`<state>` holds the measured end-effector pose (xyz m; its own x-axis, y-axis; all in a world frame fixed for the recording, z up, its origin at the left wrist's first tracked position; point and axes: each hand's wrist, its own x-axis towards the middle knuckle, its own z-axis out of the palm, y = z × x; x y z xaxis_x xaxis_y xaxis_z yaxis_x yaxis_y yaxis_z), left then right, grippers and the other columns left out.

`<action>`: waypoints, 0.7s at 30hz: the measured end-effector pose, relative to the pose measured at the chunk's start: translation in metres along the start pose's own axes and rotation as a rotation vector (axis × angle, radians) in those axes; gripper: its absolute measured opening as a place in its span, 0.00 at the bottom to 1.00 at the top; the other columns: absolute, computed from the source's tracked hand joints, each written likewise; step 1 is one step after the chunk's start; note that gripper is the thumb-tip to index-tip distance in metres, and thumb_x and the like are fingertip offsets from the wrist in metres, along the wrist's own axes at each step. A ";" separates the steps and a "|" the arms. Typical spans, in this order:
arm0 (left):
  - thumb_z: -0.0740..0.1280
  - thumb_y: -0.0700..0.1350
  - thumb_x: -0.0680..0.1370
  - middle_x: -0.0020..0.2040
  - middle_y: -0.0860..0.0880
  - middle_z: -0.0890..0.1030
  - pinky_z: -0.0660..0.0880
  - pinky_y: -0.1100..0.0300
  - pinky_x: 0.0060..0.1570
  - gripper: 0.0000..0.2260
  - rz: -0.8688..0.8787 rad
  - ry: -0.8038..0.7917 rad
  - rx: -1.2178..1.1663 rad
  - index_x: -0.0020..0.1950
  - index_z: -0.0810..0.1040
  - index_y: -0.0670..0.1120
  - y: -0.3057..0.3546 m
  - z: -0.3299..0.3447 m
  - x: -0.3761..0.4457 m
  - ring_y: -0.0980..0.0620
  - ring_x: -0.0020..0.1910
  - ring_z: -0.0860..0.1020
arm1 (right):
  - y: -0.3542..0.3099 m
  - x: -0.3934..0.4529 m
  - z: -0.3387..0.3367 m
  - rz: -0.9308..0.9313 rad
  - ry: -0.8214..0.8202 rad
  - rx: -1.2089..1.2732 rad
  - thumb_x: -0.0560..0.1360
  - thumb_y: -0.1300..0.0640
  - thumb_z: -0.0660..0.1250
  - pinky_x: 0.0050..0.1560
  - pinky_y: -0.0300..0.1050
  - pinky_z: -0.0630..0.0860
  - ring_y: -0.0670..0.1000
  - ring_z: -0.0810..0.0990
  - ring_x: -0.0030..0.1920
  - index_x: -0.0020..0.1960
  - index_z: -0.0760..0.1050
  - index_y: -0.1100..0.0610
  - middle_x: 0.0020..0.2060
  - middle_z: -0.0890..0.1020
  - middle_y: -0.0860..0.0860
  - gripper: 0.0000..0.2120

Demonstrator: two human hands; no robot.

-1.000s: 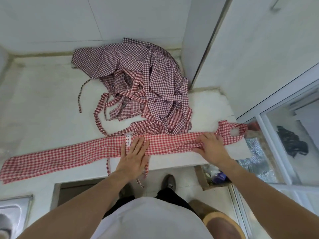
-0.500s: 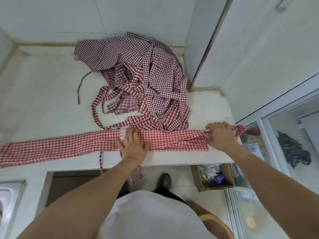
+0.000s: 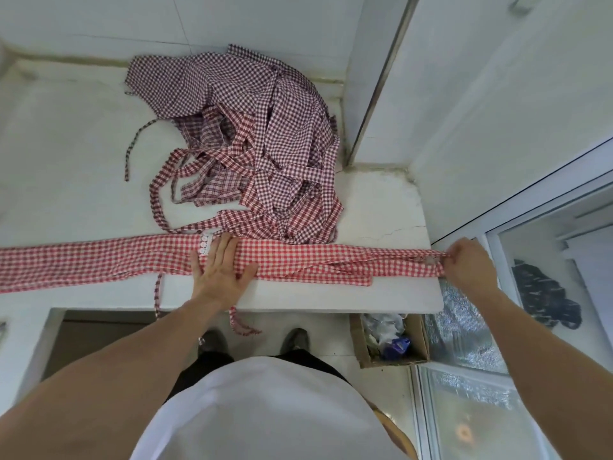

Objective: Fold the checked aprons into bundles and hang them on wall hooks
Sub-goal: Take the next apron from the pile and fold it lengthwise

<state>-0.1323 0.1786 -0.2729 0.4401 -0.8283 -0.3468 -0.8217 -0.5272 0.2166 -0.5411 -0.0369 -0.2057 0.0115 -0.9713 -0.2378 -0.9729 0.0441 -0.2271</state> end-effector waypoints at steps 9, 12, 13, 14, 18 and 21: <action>0.45 0.68 0.79 0.81 0.53 0.41 0.30 0.43 0.72 0.35 -0.044 -0.027 0.057 0.81 0.42 0.52 0.007 -0.002 -0.001 0.53 0.80 0.39 | 0.013 0.002 0.000 0.431 -0.414 1.249 0.79 0.57 0.66 0.58 0.48 0.78 0.52 0.81 0.50 0.53 0.77 0.59 0.49 0.83 0.55 0.06; 0.44 0.68 0.79 0.81 0.53 0.41 0.30 0.43 0.73 0.35 -0.050 -0.046 0.075 0.81 0.41 0.52 0.006 -0.002 0.001 0.53 0.79 0.39 | 0.026 -0.001 -0.011 0.307 -0.617 1.439 0.75 0.57 0.68 0.67 0.49 0.73 0.51 0.80 0.51 0.54 0.77 0.57 0.48 0.81 0.53 0.08; 0.44 0.68 0.79 0.81 0.54 0.40 0.30 0.43 0.73 0.35 -0.049 -0.051 0.077 0.81 0.41 0.52 0.005 -0.001 0.001 0.53 0.79 0.39 | 0.031 -0.001 -0.016 0.280 -0.654 1.520 0.73 0.59 0.69 0.67 0.49 0.74 0.51 0.81 0.52 0.54 0.77 0.57 0.50 0.82 0.53 0.10; 0.44 0.68 0.79 0.81 0.54 0.40 0.30 0.43 0.73 0.35 -0.048 -0.051 0.080 0.81 0.41 0.52 0.005 -0.001 0.001 0.53 0.79 0.38 | 0.036 -0.001 -0.019 0.267 -0.676 1.593 0.71 0.62 0.70 0.65 0.49 0.76 0.51 0.82 0.53 0.54 0.77 0.57 0.51 0.82 0.54 0.12; 0.44 0.68 0.79 0.81 0.53 0.39 0.30 0.43 0.73 0.35 -0.054 -0.057 0.088 0.81 0.41 0.52 0.007 -0.003 0.000 0.53 0.79 0.38 | 0.033 -0.004 -0.029 0.203 -0.630 1.587 0.66 0.67 0.76 0.50 0.44 0.82 0.51 0.83 0.51 0.61 0.77 0.58 0.52 0.83 0.54 0.24; 0.44 0.68 0.79 0.81 0.53 0.38 0.30 0.43 0.73 0.35 -0.056 -0.074 0.094 0.81 0.40 0.52 0.008 -0.004 -0.001 0.53 0.79 0.37 | 0.015 -0.006 -0.029 0.059 -0.077 0.875 0.74 0.71 0.69 0.38 0.40 0.80 0.50 0.81 0.41 0.55 0.78 0.57 0.51 0.83 0.54 0.14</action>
<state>-0.1379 0.1744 -0.2675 0.4611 -0.7799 -0.4232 -0.8285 -0.5492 0.1093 -0.5624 -0.0368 -0.1805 0.0132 -0.9445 -0.3282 -0.4467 0.2881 -0.8470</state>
